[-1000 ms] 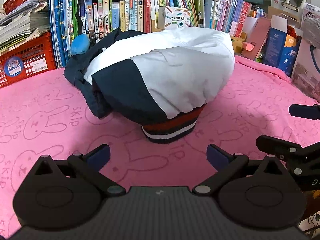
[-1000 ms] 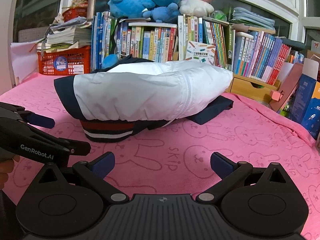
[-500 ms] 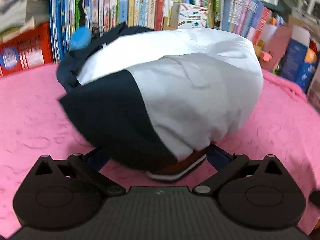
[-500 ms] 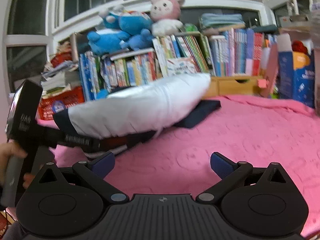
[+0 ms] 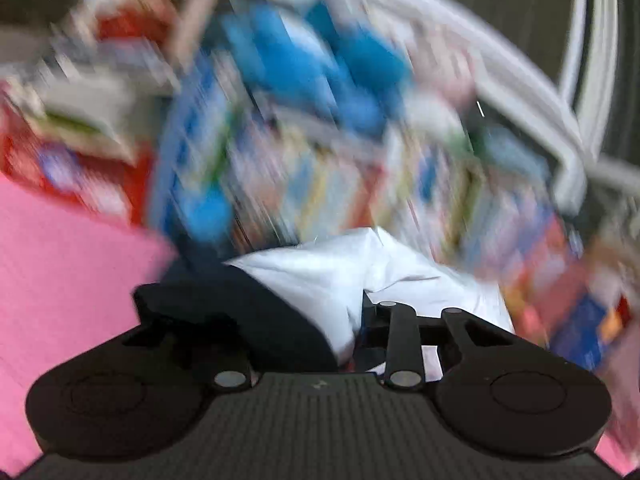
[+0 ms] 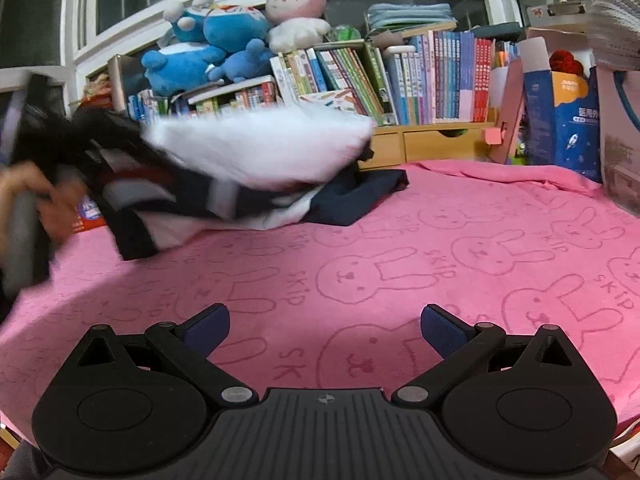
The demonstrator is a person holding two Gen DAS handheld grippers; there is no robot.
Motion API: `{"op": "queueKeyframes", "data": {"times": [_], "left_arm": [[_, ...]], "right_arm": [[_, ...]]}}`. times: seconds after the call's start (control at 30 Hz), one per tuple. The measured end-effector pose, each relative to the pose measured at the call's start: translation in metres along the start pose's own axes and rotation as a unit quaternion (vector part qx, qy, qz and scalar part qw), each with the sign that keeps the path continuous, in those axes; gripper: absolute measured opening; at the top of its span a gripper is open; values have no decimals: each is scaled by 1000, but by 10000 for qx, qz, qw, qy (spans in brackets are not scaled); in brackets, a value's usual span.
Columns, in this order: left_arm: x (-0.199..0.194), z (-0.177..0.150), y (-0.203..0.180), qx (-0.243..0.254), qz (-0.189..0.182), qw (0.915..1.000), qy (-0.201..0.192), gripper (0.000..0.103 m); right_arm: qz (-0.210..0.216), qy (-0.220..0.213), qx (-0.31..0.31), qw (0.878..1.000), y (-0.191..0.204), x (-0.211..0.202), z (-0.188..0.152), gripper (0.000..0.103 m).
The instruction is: Fold clothes
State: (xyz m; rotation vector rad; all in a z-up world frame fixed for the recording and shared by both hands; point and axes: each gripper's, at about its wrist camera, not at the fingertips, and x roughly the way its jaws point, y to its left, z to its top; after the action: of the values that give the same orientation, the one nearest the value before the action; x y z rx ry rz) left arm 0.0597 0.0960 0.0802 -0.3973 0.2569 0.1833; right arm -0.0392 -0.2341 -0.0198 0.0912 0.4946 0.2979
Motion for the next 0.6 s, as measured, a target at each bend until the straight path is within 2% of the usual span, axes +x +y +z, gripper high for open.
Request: {"op": "queueKeyframes", "data": {"times": [0.13,0.2,0.27,0.33,0.4,0.53,0.6], "left_arm": [[-39,48,32,56,151,9979,-628,33],[-46,60,47,232,317,9975,-595,35],[-45,60,60,482,498,9968,-389,35],[-35,47,69,643,657,9957,-80,37],[-25,29,82,735,795,9937,288,44],[-10,-6,104,589,860,9906,882,53],[-7,-21,113,481,749,9897,1121,65]], "right_arm": [[72,-115,-7,9999,3,1,8,103],[152,-126,-64,9998,8,5,12,103],[260,-124,-148,9995,17,11,16,103],[438,-134,-243,9987,26,20,21,103],[650,-111,-366,9972,39,32,26,103],[604,13,-561,9966,66,76,39,103],[728,204,-783,9941,80,104,47,103]]}}
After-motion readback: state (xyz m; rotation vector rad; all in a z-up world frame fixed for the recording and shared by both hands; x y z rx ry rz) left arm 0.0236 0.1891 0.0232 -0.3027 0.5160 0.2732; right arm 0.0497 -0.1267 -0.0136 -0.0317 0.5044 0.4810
